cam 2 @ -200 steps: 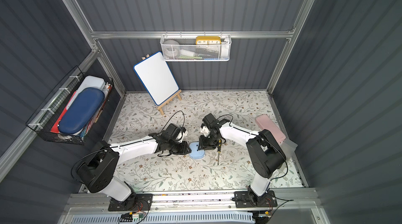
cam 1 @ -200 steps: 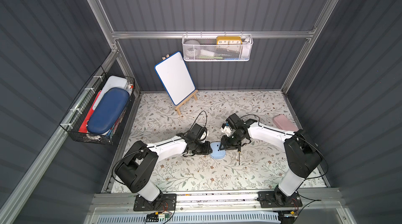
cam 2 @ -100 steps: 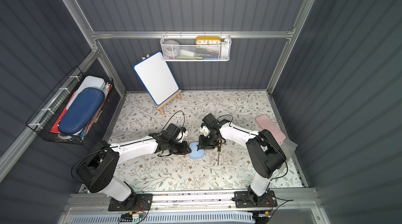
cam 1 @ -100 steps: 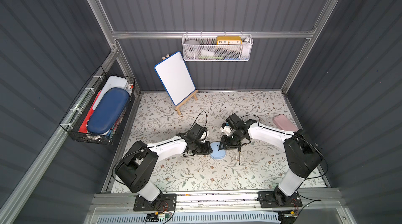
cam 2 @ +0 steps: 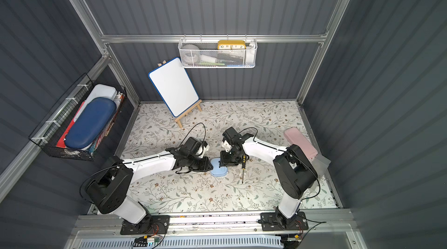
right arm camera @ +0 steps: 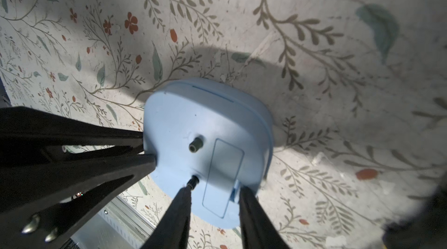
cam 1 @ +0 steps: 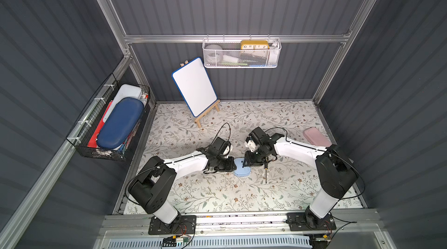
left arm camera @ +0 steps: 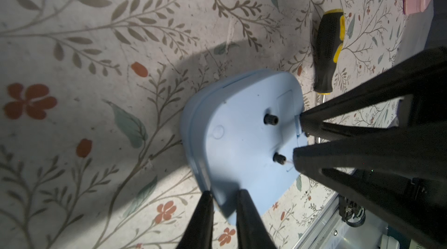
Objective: Remove the battery from the alarm
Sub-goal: Remove the cover from the alarm.
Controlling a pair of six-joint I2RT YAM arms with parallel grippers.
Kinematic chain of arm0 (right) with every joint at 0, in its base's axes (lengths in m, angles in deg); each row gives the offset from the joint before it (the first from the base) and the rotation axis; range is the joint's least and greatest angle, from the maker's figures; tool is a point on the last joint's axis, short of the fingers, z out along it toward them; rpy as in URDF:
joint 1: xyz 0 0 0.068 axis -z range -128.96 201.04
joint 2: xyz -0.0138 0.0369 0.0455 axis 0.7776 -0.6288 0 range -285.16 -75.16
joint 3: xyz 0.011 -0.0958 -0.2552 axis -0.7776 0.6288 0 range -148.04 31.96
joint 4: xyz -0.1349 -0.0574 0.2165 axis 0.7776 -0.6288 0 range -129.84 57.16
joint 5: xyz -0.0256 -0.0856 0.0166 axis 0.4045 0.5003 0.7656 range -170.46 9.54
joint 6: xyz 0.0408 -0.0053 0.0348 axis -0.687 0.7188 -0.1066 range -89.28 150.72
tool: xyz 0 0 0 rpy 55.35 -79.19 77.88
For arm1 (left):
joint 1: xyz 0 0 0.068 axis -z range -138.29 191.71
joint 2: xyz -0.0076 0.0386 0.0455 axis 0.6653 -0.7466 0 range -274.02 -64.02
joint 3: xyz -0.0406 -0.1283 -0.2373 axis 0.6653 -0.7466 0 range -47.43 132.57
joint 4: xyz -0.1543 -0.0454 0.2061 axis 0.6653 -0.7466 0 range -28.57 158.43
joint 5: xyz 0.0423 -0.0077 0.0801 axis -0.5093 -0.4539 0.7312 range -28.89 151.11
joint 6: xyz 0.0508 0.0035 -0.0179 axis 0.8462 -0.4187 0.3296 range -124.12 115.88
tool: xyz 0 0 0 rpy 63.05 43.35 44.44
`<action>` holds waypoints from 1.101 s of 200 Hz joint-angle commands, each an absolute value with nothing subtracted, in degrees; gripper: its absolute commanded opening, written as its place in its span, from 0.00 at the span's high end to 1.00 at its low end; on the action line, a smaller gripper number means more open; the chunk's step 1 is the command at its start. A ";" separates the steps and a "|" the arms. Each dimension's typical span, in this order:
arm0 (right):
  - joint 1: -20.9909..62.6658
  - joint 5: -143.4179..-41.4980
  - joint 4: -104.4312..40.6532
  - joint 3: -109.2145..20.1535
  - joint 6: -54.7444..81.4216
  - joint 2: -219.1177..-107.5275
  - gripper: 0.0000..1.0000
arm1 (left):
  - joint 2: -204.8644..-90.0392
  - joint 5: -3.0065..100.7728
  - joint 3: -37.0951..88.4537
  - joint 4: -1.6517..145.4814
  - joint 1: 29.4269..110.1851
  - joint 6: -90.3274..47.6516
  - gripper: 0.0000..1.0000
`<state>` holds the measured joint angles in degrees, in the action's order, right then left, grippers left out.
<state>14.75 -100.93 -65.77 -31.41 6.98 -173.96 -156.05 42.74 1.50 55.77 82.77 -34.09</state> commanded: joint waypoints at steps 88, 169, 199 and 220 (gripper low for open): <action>14.26 -100.88 -62.95 -29.00 2.06 -177.81 0.62 | -156.21 41.52 1.79 57.09 83.19 -33.04 0.79; 14.30 -104.95 -59.27 -28.07 0.97 -177.19 0.66 | -156.75 41.16 2.23 57.53 83.19 -32.96 0.79; 14.30 -106.99 -56.46 -27.50 -0.05 -176.76 0.66 | -156.84 41.28 2.32 57.36 83.17 -32.86 0.79; 14.28 -107.45 -55.79 -27.37 -0.44 -176.34 0.66 | -156.93 41.34 2.28 57.31 83.19 -32.87 0.79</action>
<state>15.69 -103.94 -61.53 -29.69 0.55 -173.81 -156.05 42.96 1.52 55.64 82.52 -34.09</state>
